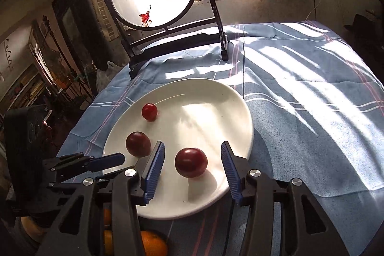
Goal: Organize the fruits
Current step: 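Lower both held fruits onto the white plate and open both tools, then grasp a brown shriveled passion fruit with the left tool while the right tool grasps a yellow lemon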
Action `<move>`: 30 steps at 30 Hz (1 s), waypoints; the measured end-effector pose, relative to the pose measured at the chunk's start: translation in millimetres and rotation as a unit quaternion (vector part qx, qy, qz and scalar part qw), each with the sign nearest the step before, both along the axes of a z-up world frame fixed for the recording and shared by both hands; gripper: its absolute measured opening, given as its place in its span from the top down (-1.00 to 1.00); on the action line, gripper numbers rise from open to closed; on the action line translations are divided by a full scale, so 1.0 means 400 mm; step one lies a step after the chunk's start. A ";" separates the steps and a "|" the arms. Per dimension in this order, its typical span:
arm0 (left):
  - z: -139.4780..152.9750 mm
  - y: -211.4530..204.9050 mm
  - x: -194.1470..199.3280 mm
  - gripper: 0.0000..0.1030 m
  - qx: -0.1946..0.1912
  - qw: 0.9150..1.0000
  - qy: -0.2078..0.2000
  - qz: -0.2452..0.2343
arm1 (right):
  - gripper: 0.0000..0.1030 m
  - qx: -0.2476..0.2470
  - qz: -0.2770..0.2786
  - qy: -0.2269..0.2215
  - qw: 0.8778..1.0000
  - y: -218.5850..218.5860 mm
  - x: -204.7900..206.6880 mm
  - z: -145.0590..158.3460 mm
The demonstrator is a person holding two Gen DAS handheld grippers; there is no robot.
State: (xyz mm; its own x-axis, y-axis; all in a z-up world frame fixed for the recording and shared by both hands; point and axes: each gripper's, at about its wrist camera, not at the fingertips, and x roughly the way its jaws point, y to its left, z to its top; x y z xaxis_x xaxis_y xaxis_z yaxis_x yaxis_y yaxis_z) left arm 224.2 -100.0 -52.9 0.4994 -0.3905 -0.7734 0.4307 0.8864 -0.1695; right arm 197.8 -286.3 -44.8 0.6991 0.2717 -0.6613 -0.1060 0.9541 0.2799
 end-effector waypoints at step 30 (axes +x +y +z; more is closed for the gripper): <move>-0.129 0.208 -0.333 0.10 0.071 0.996 -0.053 -0.016 | 0.02 -0.039 0.058 -0.006 0.998 0.080 -0.483 -0.085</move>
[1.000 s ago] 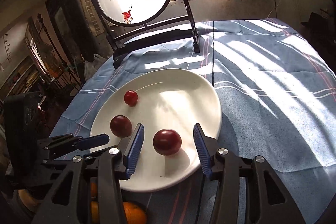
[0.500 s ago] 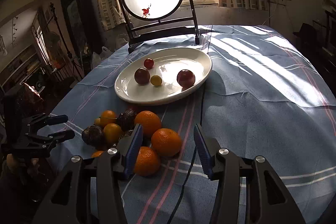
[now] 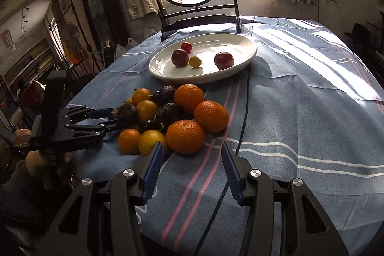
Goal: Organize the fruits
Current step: 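Grasp a brown shriveled passion fruit with the left tool while the right tool grasps a yellow lemon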
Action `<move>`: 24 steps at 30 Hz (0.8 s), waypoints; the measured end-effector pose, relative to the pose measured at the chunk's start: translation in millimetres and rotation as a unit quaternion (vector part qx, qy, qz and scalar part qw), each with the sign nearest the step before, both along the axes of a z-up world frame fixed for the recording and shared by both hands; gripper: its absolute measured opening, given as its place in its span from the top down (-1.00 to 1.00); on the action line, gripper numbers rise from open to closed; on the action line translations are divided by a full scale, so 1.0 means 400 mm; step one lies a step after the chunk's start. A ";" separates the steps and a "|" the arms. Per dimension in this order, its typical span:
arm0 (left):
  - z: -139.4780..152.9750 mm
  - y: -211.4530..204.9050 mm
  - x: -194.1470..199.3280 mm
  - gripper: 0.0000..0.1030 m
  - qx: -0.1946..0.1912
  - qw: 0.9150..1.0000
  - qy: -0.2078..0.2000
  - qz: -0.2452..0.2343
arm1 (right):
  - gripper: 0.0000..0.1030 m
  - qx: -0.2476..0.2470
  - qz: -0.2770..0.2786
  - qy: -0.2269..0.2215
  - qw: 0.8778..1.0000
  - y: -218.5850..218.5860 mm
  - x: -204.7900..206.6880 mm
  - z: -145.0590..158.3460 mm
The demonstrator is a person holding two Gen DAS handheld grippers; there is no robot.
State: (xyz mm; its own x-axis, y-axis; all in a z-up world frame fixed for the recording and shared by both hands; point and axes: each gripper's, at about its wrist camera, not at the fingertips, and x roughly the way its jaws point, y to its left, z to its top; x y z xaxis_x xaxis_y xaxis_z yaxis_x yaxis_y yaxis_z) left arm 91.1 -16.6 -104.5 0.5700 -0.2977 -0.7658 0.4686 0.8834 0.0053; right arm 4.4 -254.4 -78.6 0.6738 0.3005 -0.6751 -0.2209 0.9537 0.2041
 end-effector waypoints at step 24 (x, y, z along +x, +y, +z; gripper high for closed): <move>0.047 0.042 -0.054 0.24 -0.048 0.999 0.012 0.005 | 0.28 0.016 0.060 0.022 0.998 0.127 0.073 -0.053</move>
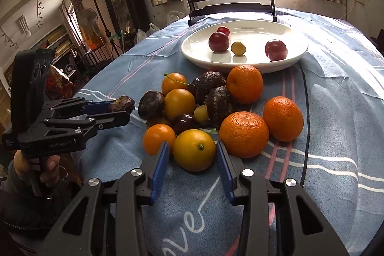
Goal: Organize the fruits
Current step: 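Grasp a brown shriveled passion fruit with the left tool while the right tool grasps a yellow lemon, then place both held fruits on the white plate and open both tools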
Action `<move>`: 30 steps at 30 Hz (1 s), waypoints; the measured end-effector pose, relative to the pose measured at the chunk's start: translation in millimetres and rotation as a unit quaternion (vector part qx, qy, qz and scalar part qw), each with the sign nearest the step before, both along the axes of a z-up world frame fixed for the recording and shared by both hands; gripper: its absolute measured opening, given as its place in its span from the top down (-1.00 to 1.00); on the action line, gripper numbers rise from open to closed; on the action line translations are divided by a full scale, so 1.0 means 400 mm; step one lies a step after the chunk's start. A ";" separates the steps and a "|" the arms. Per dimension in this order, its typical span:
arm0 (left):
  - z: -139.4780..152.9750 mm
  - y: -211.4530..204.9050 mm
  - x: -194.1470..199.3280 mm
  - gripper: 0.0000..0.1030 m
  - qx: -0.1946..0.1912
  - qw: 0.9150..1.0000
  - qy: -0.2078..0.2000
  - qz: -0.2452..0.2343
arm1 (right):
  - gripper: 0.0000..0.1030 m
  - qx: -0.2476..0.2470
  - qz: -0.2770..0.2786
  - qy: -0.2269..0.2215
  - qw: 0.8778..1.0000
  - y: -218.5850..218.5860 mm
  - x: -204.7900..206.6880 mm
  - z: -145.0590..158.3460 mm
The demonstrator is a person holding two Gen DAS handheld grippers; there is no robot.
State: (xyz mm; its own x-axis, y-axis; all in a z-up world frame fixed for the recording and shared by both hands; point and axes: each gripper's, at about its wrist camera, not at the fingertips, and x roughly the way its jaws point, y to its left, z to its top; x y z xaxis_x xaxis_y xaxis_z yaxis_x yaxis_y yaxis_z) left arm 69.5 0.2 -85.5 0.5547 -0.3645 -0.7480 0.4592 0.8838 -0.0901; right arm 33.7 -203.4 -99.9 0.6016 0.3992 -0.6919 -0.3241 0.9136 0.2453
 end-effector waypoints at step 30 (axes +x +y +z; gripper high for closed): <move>0.069 -0.223 0.364 0.20 0.002 0.999 0.031 -0.016 | 0.25 0.035 -0.082 0.002 0.996 -0.156 0.418 0.147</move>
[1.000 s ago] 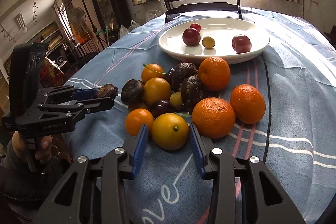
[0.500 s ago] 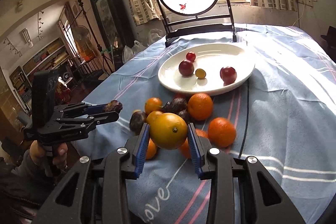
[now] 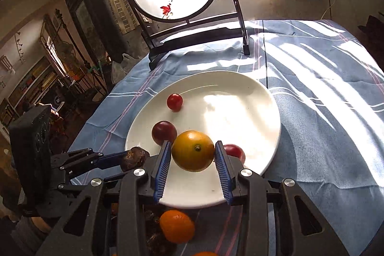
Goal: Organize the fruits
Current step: 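Place both held fruits on the white plate and open both tools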
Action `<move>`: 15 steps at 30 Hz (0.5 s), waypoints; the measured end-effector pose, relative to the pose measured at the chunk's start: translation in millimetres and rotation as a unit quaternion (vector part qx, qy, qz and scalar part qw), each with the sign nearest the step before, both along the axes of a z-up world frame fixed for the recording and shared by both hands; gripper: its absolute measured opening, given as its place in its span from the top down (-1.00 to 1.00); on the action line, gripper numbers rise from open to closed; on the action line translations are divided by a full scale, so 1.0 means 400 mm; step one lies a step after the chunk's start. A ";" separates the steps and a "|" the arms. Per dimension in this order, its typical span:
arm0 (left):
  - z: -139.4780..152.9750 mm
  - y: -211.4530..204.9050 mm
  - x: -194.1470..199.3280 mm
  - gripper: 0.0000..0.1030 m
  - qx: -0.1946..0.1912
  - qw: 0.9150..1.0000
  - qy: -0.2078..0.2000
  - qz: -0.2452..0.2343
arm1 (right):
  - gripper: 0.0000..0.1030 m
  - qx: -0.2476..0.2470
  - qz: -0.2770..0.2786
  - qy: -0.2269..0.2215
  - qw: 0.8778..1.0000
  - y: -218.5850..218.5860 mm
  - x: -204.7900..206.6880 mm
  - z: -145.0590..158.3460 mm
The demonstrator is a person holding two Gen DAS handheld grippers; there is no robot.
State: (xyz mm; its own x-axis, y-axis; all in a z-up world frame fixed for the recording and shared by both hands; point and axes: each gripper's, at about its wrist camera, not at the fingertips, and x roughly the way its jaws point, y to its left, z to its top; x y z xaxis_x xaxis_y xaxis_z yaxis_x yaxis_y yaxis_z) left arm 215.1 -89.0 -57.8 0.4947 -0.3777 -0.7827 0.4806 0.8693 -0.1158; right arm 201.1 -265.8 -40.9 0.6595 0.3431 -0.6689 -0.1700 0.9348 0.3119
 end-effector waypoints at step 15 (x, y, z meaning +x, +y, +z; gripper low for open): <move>0.045 0.103 -0.295 -0.34 0.017 0.997 -0.073 -0.021 | 0.15 -0.047 0.000 -0.066 0.997 -0.011 -0.320 0.028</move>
State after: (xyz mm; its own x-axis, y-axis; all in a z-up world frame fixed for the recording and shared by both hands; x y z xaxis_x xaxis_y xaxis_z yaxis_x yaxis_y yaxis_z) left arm 97.3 -47.9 -39.9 0.5881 -0.3749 -0.7166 0.5259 0.8504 -0.0133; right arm 73.0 -270.2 -29.6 0.7439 0.2836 -0.6051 -0.2039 0.9586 0.1987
